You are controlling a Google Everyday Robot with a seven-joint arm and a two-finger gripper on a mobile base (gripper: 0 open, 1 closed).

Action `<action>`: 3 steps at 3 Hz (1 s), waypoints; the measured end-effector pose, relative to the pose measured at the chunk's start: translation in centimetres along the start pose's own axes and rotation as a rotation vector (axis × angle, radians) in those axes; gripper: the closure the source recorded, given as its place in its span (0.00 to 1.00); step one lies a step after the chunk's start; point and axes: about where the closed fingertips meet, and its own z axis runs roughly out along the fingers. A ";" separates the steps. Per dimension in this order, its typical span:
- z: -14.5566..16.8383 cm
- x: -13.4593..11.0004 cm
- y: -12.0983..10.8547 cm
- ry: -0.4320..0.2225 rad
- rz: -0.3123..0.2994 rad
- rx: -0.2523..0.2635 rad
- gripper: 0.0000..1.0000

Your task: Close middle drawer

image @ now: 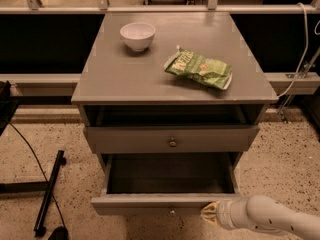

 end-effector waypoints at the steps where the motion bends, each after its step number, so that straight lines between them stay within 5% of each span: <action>1: 0.8 0.2 -2.8 -0.009 -0.007 0.057 1.00; 3: 2.8 0.4 -9.0 -0.029 -0.015 0.116 1.00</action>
Offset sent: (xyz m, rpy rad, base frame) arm 0.1006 0.0047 0.0125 0.0366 -0.1318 -0.0584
